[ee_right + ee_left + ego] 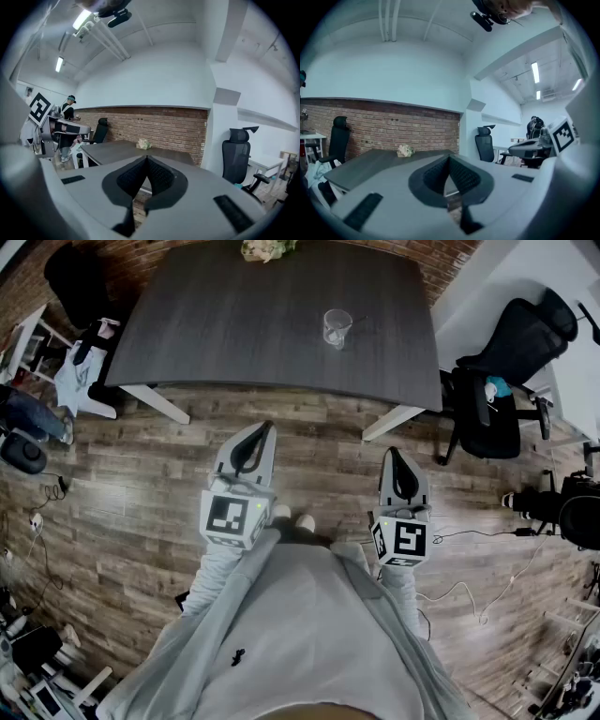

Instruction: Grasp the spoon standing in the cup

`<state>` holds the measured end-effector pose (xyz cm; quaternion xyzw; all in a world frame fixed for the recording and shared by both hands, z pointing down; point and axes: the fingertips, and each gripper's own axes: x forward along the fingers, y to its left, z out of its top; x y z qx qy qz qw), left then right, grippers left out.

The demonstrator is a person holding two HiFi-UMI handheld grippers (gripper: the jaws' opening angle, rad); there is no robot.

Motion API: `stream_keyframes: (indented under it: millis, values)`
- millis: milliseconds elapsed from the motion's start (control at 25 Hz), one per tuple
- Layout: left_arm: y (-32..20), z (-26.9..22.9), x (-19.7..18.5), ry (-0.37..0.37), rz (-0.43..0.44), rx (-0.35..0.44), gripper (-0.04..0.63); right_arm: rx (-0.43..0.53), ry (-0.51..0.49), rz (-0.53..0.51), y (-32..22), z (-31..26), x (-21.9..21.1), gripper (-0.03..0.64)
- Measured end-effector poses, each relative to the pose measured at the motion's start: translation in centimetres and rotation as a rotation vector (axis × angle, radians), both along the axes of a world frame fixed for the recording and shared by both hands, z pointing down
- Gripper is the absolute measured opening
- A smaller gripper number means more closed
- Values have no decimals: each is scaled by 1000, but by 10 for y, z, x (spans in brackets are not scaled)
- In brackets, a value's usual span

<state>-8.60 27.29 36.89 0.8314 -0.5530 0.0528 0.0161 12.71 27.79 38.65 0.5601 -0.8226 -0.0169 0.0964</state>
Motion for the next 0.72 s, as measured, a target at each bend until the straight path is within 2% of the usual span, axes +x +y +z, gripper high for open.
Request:
stream_keyframes:
  millis: [400, 720]
  values:
    - [1, 10, 22, -10, -28, -19, 18, -27, -22, -19, -3, 13, 25, 17]
    - [-55, 24, 19, -4, -18, -32, 18, -60, -28, -30, -53, 30, 16, 17]
